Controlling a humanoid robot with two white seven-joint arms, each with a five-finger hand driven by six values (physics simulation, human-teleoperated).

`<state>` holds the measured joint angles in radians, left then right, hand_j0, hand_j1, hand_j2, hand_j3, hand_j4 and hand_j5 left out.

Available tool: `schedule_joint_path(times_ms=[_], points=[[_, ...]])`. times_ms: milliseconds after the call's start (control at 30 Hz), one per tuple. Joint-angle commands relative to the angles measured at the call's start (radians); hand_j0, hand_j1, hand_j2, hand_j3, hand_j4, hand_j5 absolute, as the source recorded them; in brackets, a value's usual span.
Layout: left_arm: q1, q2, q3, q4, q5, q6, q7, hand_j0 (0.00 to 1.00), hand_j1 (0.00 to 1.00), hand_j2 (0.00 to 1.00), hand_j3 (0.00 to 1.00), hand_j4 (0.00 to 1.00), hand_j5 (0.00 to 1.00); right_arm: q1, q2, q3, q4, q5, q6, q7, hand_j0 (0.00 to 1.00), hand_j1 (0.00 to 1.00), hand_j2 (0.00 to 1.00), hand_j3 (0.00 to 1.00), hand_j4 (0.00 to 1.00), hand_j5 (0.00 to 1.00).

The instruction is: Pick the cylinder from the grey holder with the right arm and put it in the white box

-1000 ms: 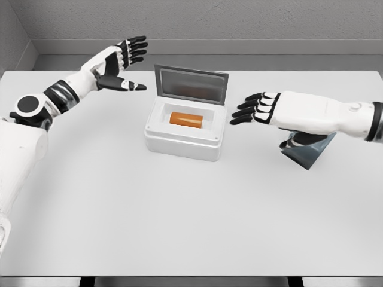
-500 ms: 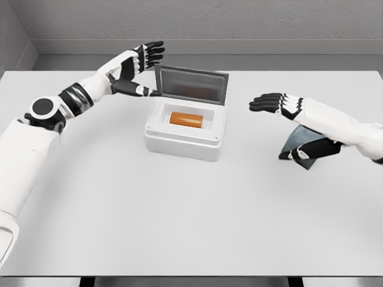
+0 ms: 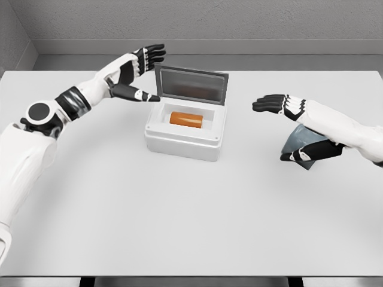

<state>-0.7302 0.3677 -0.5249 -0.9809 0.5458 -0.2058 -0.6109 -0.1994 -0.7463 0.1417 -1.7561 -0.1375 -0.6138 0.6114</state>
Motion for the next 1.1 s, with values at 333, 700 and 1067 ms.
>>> schedule_joint_path(times_ms=[333,700,1067], points=[[0.051,0.04,0.005,-0.097,0.006,0.0,0.0,1.0,1.0,1.0,1.0,1.0,1.0,0.002,-0.001,-0.001,0.0,-0.008,0.003,-0.001,1.0,1.0,1.0,1.0,1.0,1.0],[0.08,0.128,0.039,-0.131,0.008,0.0,0.0,1.0,1.0,1.0,1.0,1.0,1.0,0.008,0.065,-0.008,0.0,-0.007,0.003,-0.001,1.0,1.0,1.0,1.0,1.0,1.0],[0.113,0.369,0.068,-0.122,0.019,0.002,0.0,1.0,1.0,1.0,1.0,1.0,1.0,0.012,0.064,-0.013,0.0,-0.007,0.003,-0.001,1.0,1.0,1.0,1.0,1.0,1.0]])
